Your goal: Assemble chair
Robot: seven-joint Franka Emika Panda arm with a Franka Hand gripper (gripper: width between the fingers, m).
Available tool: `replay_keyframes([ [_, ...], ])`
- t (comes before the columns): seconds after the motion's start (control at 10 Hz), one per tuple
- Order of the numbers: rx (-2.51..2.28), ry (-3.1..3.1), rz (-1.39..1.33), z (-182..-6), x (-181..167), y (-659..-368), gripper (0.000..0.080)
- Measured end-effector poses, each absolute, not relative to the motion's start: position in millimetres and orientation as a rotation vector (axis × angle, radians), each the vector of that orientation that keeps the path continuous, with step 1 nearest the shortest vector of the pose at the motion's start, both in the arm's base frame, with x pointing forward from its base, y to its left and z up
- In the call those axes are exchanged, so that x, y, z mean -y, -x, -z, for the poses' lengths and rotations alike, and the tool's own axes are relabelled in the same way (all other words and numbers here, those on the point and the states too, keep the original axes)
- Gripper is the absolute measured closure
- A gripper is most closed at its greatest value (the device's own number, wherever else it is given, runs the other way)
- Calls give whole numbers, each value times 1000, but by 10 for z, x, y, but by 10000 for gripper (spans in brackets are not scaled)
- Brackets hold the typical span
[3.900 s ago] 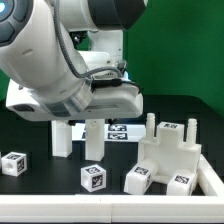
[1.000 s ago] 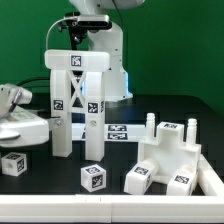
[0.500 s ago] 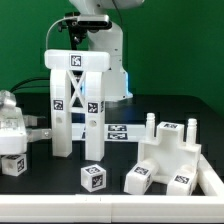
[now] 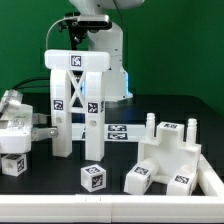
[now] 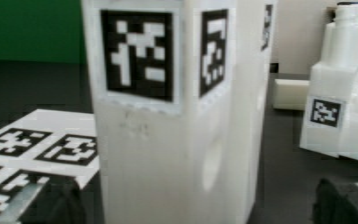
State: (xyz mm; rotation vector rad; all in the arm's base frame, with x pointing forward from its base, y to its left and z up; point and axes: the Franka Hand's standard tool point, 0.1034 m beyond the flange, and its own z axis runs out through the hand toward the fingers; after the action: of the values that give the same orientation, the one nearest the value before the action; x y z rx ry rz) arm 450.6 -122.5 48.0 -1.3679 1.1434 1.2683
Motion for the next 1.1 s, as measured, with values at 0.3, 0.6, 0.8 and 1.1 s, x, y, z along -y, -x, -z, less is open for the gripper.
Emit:
replay_keyframes([
  [0.3, -1148, 1363, -1277, -452, 1171, -4487, 150],
  [0.6, -1140, 1361, -1286, -448, 1122, -4504, 150],
  [0.8, -1142, 1359, -1285, -445, 1132, -4498, 433],
  [1.1, -1142, 1358, -1286, -445, 1132, -4496, 515],
])
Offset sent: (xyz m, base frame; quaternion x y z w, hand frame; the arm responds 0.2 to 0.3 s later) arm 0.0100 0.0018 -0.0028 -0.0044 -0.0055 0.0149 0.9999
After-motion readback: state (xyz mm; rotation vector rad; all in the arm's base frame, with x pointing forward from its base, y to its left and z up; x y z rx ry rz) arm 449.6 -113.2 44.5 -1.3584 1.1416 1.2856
